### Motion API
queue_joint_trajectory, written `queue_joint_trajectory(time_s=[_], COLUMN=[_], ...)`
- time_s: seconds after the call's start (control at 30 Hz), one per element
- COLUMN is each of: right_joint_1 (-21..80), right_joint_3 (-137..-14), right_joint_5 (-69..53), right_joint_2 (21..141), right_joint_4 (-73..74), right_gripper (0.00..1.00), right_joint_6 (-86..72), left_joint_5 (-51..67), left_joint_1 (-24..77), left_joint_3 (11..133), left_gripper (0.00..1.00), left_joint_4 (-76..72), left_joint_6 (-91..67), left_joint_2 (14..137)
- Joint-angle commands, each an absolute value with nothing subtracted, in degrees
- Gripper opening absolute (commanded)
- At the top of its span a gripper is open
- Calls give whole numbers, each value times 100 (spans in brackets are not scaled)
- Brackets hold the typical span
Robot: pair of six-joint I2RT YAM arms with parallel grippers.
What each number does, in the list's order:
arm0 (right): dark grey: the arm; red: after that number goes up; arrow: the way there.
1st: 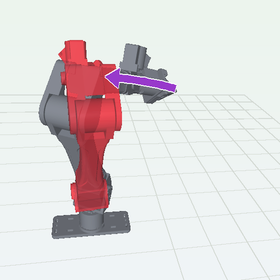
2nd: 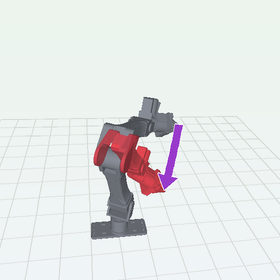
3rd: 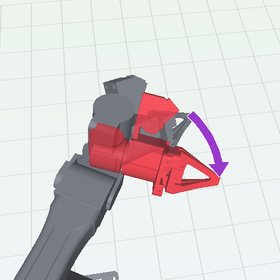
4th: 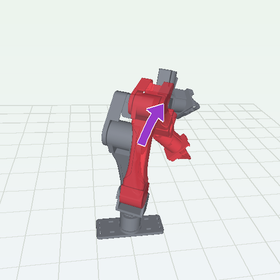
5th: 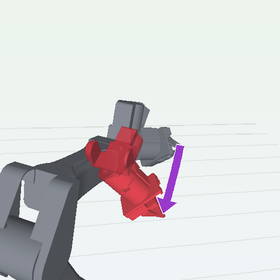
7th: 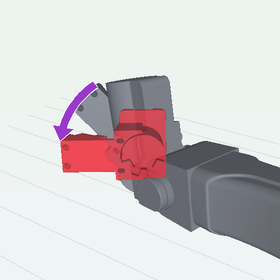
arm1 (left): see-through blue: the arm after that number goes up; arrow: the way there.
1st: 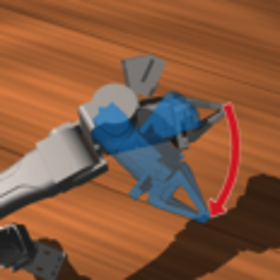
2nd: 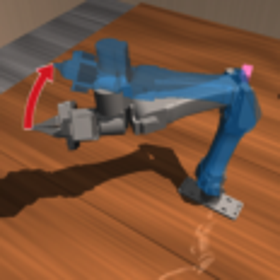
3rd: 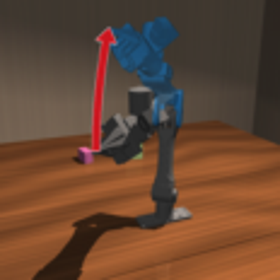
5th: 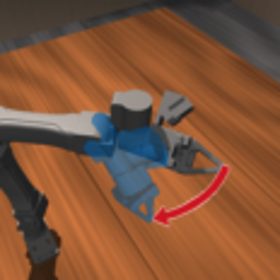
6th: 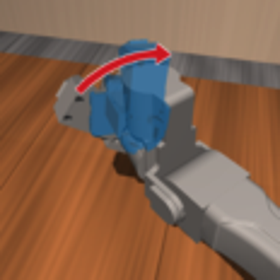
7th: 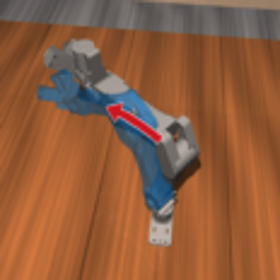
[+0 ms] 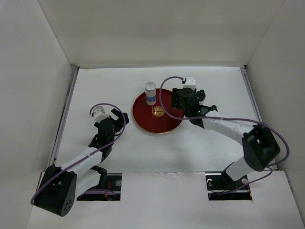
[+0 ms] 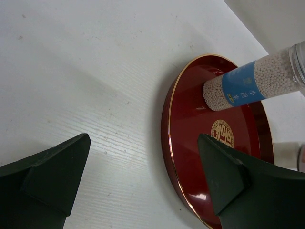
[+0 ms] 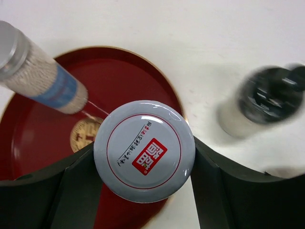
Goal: Organize the condiment bottles
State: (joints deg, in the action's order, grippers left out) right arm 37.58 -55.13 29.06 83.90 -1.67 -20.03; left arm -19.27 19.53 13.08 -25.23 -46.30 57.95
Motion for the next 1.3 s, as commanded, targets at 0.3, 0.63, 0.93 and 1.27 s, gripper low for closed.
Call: queue_joint_trajectory(time_s=[0.3, 0.63, 0.93, 1.27], right_joint_1=[3652, 3494, 2326, 1938], right_joint_3=[-7514, -6822, -5731, -6363], right_joint_5=[2373, 2426, 2953, 2549], right_joint_2=[10809, 9654, 8138, 9140], right_joint_4=[-1477, -1231, -634, 114], right_gripper=[60, 100, 99, 96], right_joint_6=[-1670, -1687, -1854, -1758], left_joint_5=[-1960, -2013, -1943, -1977], left_joint_1=[1938, 1973, 1982, 1982], left_joint_3=[1301, 1327, 1353, 1336], left_gripper=[100, 100, 100, 100], left_joint_4=[-2751, -2804, -2795, -2830], left_joint_6=[-4605, -4605, -4649, -4641], left_joint_2=[5607, 5704, 5783, 5757])
